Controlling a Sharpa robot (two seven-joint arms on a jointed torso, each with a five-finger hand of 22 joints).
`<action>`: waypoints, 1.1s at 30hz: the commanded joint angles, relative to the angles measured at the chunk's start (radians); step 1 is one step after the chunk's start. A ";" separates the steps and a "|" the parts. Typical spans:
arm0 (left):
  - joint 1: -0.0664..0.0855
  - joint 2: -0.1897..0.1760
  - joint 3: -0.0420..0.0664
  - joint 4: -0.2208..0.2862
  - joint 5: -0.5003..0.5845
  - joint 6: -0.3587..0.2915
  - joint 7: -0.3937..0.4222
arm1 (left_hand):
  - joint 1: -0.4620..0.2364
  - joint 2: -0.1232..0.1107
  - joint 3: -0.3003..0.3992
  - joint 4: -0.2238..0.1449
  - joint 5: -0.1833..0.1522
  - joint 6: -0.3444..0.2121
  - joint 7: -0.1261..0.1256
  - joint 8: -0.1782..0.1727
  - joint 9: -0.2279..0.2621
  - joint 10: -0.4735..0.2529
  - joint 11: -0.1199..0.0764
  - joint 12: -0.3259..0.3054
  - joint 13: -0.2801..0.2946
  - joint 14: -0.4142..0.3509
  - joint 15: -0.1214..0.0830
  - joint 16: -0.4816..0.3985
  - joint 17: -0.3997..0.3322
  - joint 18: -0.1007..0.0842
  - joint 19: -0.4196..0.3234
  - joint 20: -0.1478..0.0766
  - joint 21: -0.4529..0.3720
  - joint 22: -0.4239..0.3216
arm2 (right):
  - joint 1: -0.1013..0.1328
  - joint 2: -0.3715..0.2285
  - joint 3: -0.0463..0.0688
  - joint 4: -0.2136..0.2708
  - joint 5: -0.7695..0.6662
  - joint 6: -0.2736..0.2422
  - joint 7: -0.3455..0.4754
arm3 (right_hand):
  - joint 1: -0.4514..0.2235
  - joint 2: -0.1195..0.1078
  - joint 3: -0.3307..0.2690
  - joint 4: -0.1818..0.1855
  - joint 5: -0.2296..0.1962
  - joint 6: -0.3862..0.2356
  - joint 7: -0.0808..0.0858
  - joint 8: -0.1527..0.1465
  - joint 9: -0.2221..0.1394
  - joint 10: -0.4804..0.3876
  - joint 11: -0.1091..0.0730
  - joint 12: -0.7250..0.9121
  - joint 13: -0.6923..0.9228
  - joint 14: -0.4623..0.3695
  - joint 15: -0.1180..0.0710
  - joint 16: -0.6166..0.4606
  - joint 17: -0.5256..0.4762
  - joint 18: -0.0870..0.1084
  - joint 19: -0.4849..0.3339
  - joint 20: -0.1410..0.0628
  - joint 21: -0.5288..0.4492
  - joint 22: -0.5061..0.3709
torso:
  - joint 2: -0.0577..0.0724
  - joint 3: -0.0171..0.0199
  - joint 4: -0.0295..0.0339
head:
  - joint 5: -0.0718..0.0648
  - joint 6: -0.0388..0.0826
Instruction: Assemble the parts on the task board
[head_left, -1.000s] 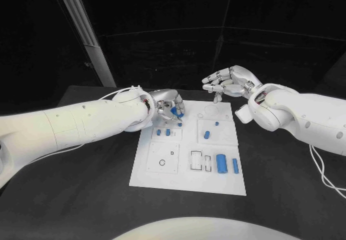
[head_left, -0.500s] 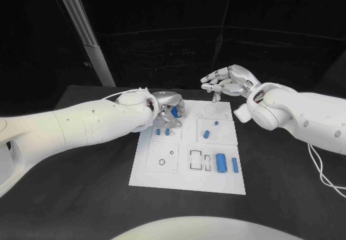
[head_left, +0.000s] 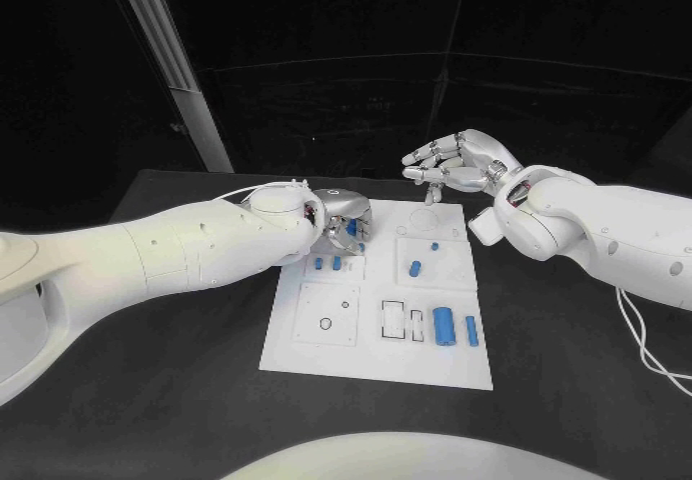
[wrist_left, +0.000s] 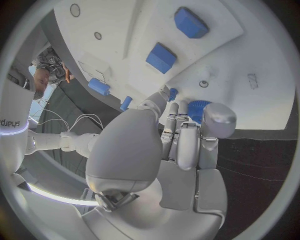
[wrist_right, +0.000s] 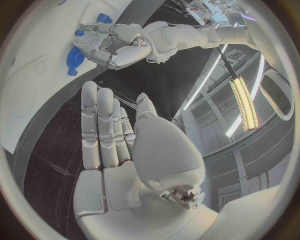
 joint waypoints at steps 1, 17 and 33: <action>0.000 0.003 0.001 -0.004 -0.022 0.013 -0.005 | -0.001 0.012 0.008 -0.004 -0.001 0.013 -0.002 -0.006 -0.003 0.014 -0.002 -0.006 -0.004 0.024 -0.008 0.006 0.001 -0.015 0.009 -0.001 0.010 0.010 | 0.002 0.001 0.001 0.000 0.004 0.008 0.008 | -0.002 0.011 0.001 0.006 0.005 -0.007 0.001 0.005 0.001 -0.006 0.000 0.007 -0.001 -0.010 -0.001 -0.004 -0.001 0.004 -0.008 0.000 -0.007 -0.001 | 0.000 0.0006 -0.0003 | -0.002 -0.001; -0.004 0.012 0.001 -0.019 -0.023 0.029 0.003 | 0.014 0.030 0.089 -0.021 -0.001 0.073 -0.017 -0.021 -0.012 0.106 -0.019 -0.053 -0.036 0.033 -0.025 0.013 0.000 -0.025 0.025 -0.016 0.053 0.063 | 0.002 0.006 0.001 0.000 0.004 0.009 0.008 | -0.001 0.012 0.002 0.006 0.006 -0.008 0.001 0.006 0.001 -0.006 0.000 0.007 -0.003 -0.010 -0.001 -0.004 -0.001 0.004 -0.009 0.000 -0.007 -0.001 | 0.000 0.0000 0.0002 | -0.005 -0.003; -0.005 0.016 0.001 -0.020 -0.023 0.049 0.006 | -0.013 0.007 0.154 -0.034 -0.004 0.092 -0.014 -0.056 -0.020 0.148 -0.018 -0.125 -0.045 0.033 -0.023 0.013 -0.012 -0.029 0.027 -0.019 0.071 0.091 | 0.002 0.008 0.001 -0.001 0.004 0.010 0.008 | -0.001 0.012 0.002 0.006 0.006 -0.008 0.001 0.006 0.001 -0.006 0.000 0.007 -0.003 -0.010 -0.001 -0.004 -0.001 0.004 -0.009 0.000 -0.007 -0.001 | 0.000 0.0003 0.0001 | -0.003 -0.004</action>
